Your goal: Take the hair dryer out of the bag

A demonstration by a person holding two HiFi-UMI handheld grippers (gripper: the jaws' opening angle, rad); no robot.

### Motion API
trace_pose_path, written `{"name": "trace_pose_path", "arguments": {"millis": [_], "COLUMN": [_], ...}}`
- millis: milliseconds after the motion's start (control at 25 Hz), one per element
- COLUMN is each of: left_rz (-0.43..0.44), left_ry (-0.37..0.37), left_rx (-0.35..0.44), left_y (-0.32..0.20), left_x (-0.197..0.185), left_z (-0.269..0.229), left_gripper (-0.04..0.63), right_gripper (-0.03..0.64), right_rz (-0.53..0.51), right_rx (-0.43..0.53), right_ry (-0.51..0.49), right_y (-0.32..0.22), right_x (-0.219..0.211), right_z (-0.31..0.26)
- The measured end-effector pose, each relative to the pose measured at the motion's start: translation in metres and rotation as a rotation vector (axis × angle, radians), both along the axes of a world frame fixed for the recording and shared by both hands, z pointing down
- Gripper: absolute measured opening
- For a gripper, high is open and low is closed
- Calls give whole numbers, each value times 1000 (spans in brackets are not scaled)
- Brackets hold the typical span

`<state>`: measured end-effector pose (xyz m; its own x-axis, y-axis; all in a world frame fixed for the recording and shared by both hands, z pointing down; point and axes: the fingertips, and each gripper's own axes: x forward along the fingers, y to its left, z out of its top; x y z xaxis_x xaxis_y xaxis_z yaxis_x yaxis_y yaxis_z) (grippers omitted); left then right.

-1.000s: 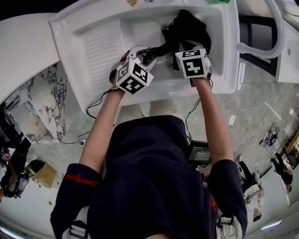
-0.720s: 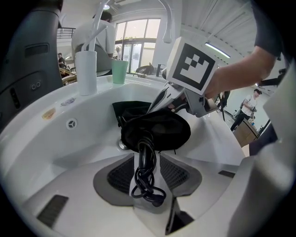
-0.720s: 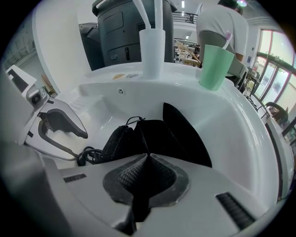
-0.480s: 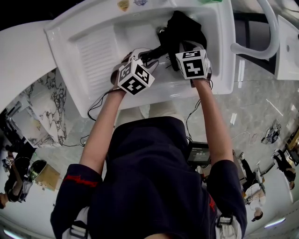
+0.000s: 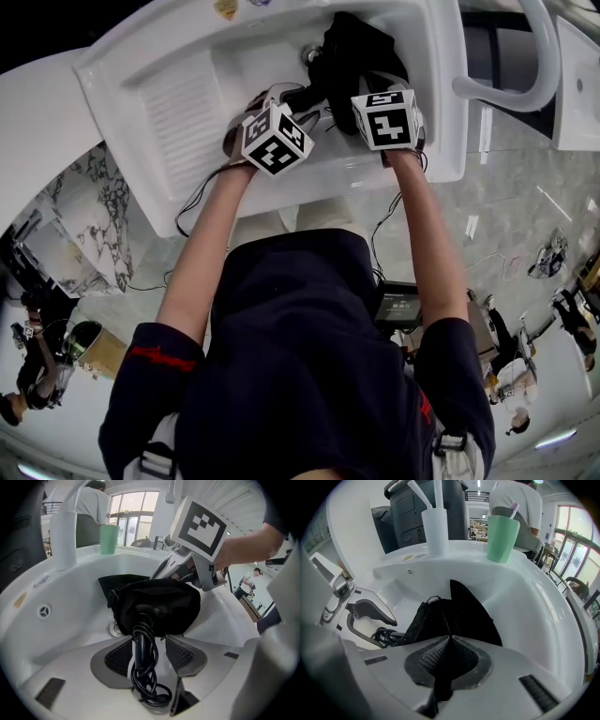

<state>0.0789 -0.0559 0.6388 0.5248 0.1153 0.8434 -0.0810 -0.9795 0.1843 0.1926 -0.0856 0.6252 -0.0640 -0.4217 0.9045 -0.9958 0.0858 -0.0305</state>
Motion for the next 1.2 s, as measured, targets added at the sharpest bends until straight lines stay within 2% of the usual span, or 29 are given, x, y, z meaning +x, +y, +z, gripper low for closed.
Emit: {"name": "trace_pose_path", "arguments": {"millis": [640,880,1200], "left_rz": [47,43,75], "left_ry": [-90,-105,-135], "left_rx": [17,1,51], "left_y": [-2,-2,-1], "left_x": [21,24,30], "left_z": [44,55,70], "left_gripper": [225,235,246], "right_gripper": [40,40,40], "right_rz": [25,27,36], "right_rx": [18,26,33], "right_ry": [-34,-41,-51], "right_y": [1,2,3], "right_x": [4,4,5], "right_z": [2,2,2]}}
